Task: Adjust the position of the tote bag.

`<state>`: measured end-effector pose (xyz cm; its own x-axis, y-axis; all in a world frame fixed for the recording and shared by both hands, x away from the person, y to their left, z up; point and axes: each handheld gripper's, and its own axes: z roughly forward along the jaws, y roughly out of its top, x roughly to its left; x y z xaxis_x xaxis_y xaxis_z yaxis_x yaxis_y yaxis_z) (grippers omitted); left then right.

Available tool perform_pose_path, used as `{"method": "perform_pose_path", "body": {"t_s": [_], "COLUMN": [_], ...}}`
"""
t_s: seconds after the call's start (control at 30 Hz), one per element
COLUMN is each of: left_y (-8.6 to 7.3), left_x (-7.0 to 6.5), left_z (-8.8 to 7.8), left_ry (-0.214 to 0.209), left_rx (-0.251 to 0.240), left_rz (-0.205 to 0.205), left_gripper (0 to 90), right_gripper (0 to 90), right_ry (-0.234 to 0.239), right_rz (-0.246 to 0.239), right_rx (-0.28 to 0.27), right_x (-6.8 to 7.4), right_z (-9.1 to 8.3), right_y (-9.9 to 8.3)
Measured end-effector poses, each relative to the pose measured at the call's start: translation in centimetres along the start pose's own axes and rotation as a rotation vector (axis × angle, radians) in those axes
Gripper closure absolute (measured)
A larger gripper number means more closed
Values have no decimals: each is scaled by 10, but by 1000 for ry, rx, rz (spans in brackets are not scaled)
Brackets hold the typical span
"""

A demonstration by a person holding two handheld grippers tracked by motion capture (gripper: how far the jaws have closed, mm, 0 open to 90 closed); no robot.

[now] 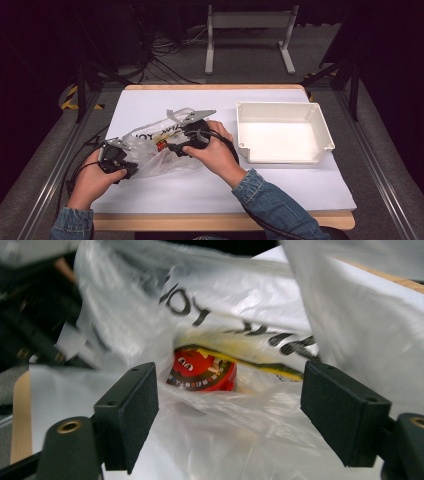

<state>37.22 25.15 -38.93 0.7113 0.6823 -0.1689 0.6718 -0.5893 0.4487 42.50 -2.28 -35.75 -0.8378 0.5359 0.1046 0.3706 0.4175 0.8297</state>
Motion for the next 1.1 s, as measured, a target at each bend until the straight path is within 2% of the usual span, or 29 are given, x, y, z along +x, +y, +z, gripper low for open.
{"method": "perform_pose_path", "body": {"t_s": [0.07, 0.2, 0.27, 0.3, 0.33, 0.4, 0.5, 0.6, 0.73, 0.77, 0.87, 0.93, 1.0, 1.1], "left_y": [0, 0, -1, -2, -3, -4, -4, -2, -1, -1, -1, -1, -2, -4], "left_x": [-5, -5, -2, 0, 1, 3, -2, -6, -6, -6, -4, 0, 4, 10], "left_z": [-1, -2, -2, -3, -2, -1, 6, 12, 16, 16, 14, 13, 12, 10], "left_ry": [-14, -40, -50, -44, -42, -29, -31, -18, -18, -19, -21, -20, -31, -45], "left_rx": [12, -21, -45, -62, -76, -105, -60, -22, -12, -15, -47, -77, -111, -156], "left_rz": [19, 20, 5, 2, -6, 0, 64, 114, 126, 131, 108, 90, 64, 29], "left_gripper": [614, 549, 502, 436, 436, 342, 279, 241, 233, 233, 213, 195, 182, 155], "right_gripper": [248, 252, 250, 237, 237, 227, 237, 236, 237, 240, 250, 244, 242, 239], "right_ry": [4, -17, -31, -42, -42, -48, -56, -22, -44, -52, -109, -142, -165, -180], "right_rz": [18, 6, -7, -14, -14, -12, 15, 59, 106, 104, 58, 18, -8, -21], "right_rx": [-6, 12, 51, 96, 96, 126, 135, 108, 62, 62, 94, 134, 175, 221], "right_x": [0, 0, 1, 2, 2, 2, 2, 0, -3, -5, -6, -6, -5, -4], "right_z": [2, 7, 12, 17, 17, 22, 27, 29, 28, 29, 35, 40, 44, 48], "right_y": [0, -2, -4, -8, -8, -11, -16, -17, -16, -17, -21, -26, -30, -36]}}
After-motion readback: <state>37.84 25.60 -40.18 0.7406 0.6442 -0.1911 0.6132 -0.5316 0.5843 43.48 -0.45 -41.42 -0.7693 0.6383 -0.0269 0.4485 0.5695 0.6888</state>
